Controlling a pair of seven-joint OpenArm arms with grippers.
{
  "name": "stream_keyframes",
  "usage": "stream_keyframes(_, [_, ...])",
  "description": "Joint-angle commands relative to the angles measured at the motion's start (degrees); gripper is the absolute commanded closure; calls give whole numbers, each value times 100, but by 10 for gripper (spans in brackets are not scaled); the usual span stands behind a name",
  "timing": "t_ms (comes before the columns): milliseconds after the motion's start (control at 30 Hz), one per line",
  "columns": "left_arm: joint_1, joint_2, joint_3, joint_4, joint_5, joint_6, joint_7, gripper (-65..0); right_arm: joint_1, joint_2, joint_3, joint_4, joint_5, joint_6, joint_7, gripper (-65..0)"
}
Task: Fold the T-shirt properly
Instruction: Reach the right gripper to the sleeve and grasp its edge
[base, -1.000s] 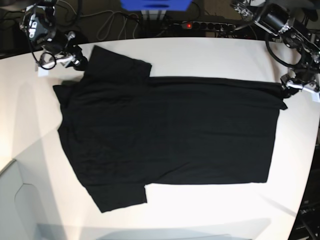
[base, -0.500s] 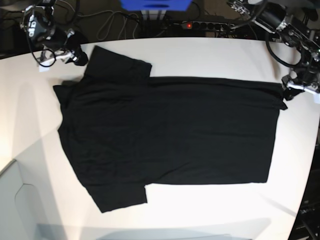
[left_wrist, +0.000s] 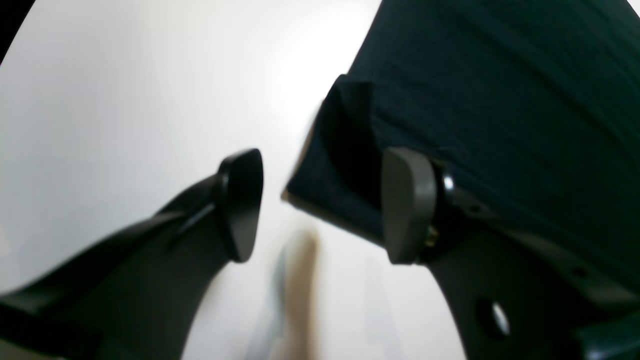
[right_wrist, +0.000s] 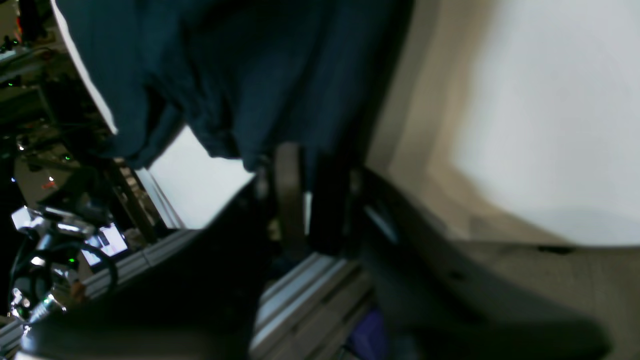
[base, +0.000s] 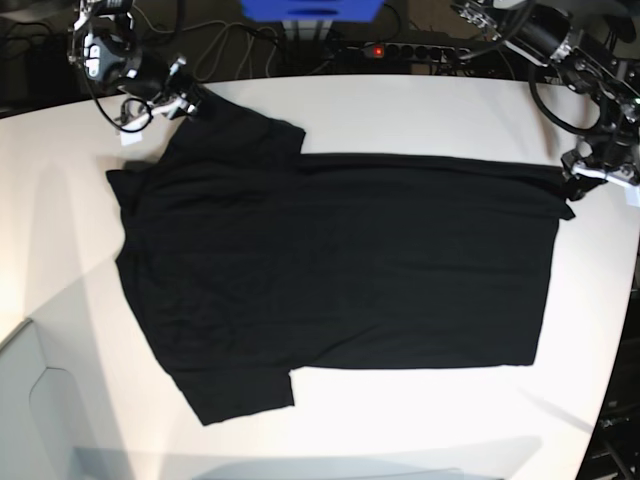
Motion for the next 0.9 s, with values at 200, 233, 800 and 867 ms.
stream_keyframes(200, [105,-114,-22,137,-81,-4,-116,-363,74,129,4,242,-162,-64,-100,0])
stream_keyframes(233, [114,-114,-22,128,-81,-4,-116,-363,127,129,4,356,-162,-64,-108,0])
stream_keyframes(800, [123,-96,-22,137,-81,-4,-116,-363,1823,-337,-5,1025,-171,-64,-926,0])
stream_keyframes(867, [123,-9,-22,146,-81,-4,-116,-363,2122,-337,-110,770,-171,-64,-908,0])
